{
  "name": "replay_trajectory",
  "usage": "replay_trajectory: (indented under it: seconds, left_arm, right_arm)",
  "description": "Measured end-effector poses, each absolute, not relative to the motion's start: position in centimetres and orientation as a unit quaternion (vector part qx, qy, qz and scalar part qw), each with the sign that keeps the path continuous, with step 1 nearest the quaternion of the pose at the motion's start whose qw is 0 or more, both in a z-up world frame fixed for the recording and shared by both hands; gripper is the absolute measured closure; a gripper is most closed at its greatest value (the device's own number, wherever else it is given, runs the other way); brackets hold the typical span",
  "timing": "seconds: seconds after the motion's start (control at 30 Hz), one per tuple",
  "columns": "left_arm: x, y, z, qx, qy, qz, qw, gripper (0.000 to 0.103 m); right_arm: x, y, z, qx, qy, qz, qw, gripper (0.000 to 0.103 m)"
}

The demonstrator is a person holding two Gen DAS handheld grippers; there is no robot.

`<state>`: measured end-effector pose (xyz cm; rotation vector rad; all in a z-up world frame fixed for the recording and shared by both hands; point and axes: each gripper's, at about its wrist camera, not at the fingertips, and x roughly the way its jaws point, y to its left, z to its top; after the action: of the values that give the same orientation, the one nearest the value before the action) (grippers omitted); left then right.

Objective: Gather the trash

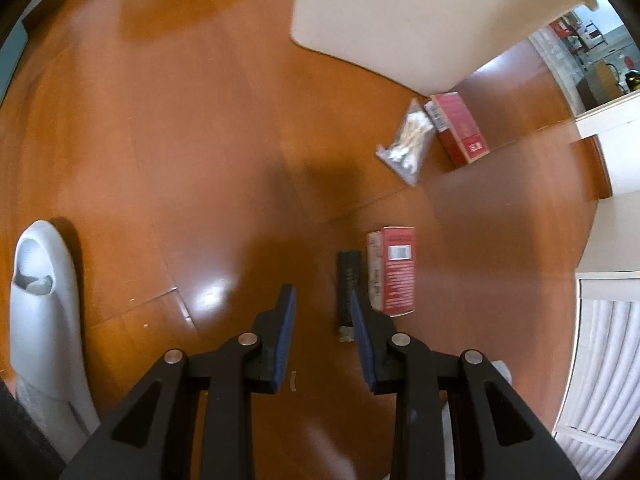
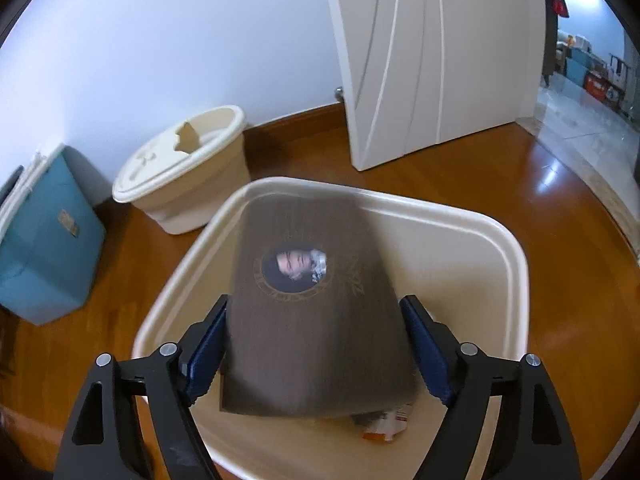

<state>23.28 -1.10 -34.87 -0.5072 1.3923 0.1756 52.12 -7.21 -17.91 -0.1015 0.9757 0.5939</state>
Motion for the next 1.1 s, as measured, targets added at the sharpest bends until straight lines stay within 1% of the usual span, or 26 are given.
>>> replay_trajectory:
  seconds: [0.07,0.17,0.23,0.27,0.3,0.37,0.53,0.67,0.77,0.9,1.0,1.07,1.1]
  left_arm:
    - [23.9,-1.9,-34.9,-0.227,0.630,0.073,0.739,0.076]
    - [25.0,-3.0,-35.4,-0.224,0.626,0.063,0.744,0.076]
    - [26.0,-4.3,-36.0,-0.216,0.625,0.051,0.748,0.076]
    - [26.5,-4.9,-36.4,-0.212,0.625,0.047,0.750,0.076]
    - [26.9,-5.4,-36.8,-0.207,0.626,0.045,0.751,0.076]
    - [27.8,-6.7,-38.0,-0.202,0.633,0.048,0.745,0.076]
    - [29.2,-8.5,-38.4,-0.175,0.620,0.060,0.762,0.075]
    - [29.9,-9.3,-38.5,-0.158,0.618,0.060,0.768,0.075]
    - [30.1,-9.4,-38.6,-0.158,0.620,0.062,0.766,0.075]
    - [30.0,-8.3,-38.5,-0.184,0.621,0.067,0.759,0.075]
    - [29.6,-7.9,-38.5,-0.181,0.619,0.072,0.761,0.075]
    - [29.6,-8.1,-38.5,-0.173,0.618,0.069,0.764,0.067]
    - [29.6,-8.4,-38.5,-0.165,0.617,0.066,0.767,0.065]
  right_arm:
    - [51.3,-8.8,-17.4,-0.025,0.448,0.285,0.847,0.018]
    - [49.1,-11.6,-14.9,0.003,0.401,0.301,0.865,0.016]
    - [47.2,-14.5,-13.4,0.031,0.369,0.305,0.877,0.011]
    - [46.2,-16.4,-13.1,0.044,0.359,0.296,0.884,0.005]
    - [45.3,-18.6,-13.2,0.057,0.352,0.276,0.893,0.002]
    - [44.1,-21.6,-14.4,0.064,0.362,0.239,0.899,0.002]
    - [42.9,-28.4,-20.1,0.109,0.437,0.157,0.879,0.002]
    - [41.5,-30.3,-24.0,0.134,0.483,0.126,0.856,0.002]
    - [40.6,-31.7,-24.9,0.145,0.488,0.119,0.852,0.002]
    - [40.0,-32.1,-25.5,0.154,0.495,0.117,0.847,0.002]
    - [39.8,-32.3,-25.8,0.155,0.501,0.117,0.843,0.002]
    - [39.8,-32.1,-26.4,0.155,0.507,0.117,0.840,0.002]
    - [39.8,-32.0,-26.9,0.155,0.510,0.117,0.838,0.002]
